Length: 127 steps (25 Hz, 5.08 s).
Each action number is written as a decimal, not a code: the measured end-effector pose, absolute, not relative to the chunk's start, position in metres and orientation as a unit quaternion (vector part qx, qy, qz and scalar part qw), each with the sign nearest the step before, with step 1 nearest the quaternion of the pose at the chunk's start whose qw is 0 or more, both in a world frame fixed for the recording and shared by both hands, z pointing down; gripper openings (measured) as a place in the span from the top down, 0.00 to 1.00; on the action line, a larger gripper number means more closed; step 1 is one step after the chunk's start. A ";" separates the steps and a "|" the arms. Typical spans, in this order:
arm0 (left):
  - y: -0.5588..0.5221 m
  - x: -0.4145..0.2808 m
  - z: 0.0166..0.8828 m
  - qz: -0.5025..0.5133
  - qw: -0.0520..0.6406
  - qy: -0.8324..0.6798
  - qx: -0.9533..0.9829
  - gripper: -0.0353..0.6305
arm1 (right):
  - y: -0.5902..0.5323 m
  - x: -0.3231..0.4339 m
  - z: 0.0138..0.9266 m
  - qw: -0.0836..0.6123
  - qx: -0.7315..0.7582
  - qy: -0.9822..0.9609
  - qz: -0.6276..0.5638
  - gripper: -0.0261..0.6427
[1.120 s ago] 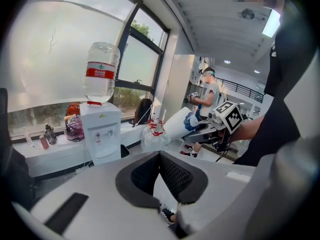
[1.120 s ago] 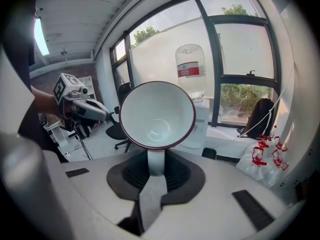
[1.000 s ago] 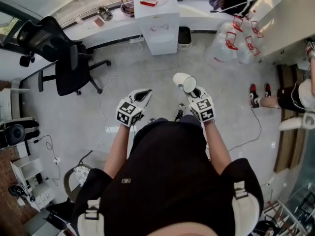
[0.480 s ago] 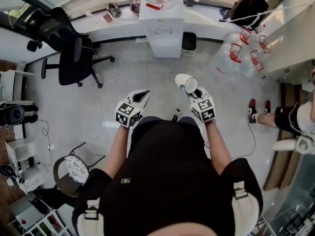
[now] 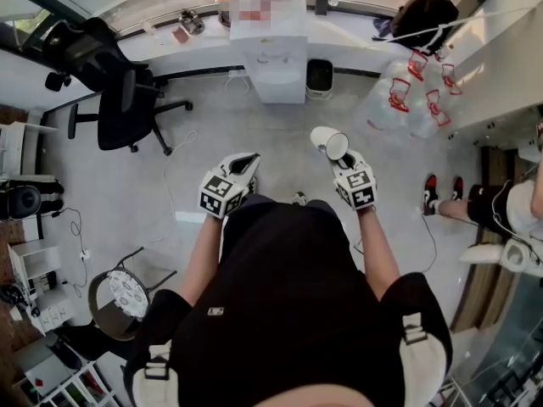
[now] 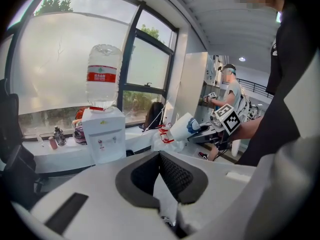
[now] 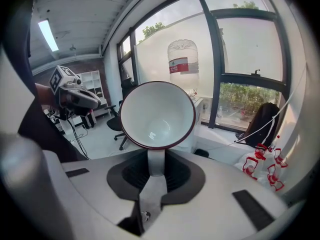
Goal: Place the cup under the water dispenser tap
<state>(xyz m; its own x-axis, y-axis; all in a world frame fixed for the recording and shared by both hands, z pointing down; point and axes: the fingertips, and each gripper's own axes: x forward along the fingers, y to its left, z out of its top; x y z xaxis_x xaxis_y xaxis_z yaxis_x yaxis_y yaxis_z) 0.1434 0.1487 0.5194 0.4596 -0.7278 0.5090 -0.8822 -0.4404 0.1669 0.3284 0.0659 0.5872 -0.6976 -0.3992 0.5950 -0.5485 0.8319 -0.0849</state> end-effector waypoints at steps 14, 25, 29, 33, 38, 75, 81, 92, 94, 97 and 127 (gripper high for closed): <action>0.103 0.173 0.534 0.183 0.214 -0.428 0.859 0.95 | 0.063 0.340 0.595 0.282 0.298 -0.897 0.167 0.90; 0.073 0.167 0.543 0.166 0.232 -0.410 0.866 0.95 | 0.035 0.337 0.605 0.313 0.303 -0.884 0.170 0.90; 0.064 0.143 0.553 0.168 0.243 -0.414 0.861 0.95 | 0.024 0.314 0.608 0.314 0.296 -0.887 0.165 0.90; 0.043 0.121 0.545 0.158 0.249 -0.416 0.860 0.95 | 0.011 0.291 0.604 0.319 0.293 -0.885 0.169 0.90; 0.017 0.097 0.543 0.154 0.248 -0.413 0.863 0.95 | -0.009 0.263 0.603 0.323 0.289 -0.886 0.167 0.90; -0.097 -0.040 0.570 0.155 0.273 -0.374 0.873 0.95 | -0.086 0.132 0.648 0.377 0.290 -0.858 0.194 0.90; -0.102 -0.049 0.576 0.149 0.277 -0.372 0.873 0.95 | -0.087 0.124 0.662 0.392 0.283 -0.852 0.199 0.90; -0.105 -0.078 0.590 0.135 0.297 -0.380 0.865 0.95 | -0.087 0.111 0.684 0.418 0.272 -0.841 0.208 0.90; -0.106 -0.079 0.590 0.135 0.299 -0.379 0.865 0.95 | -0.089 0.109 0.685 0.424 0.266 -0.841 0.208 0.90; -0.109 -0.077 0.589 0.140 0.294 -0.383 0.865 0.95 | -0.095 0.106 0.687 0.421 0.257 -0.846 0.203 0.90; -0.137 -0.083 0.599 0.086 0.341 -0.592 0.726 0.95 | -0.199 0.120 0.781 0.527 0.017 -0.838 0.139 0.90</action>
<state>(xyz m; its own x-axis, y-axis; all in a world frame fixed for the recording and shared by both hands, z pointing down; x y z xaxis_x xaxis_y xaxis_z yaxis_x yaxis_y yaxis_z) -0.0832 -0.1366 0.5989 0.2846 -0.7999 0.5284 -0.9175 -0.0676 0.3919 0.1197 -0.1988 0.7812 -0.4430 0.1185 0.8886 -0.1744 0.9609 -0.2151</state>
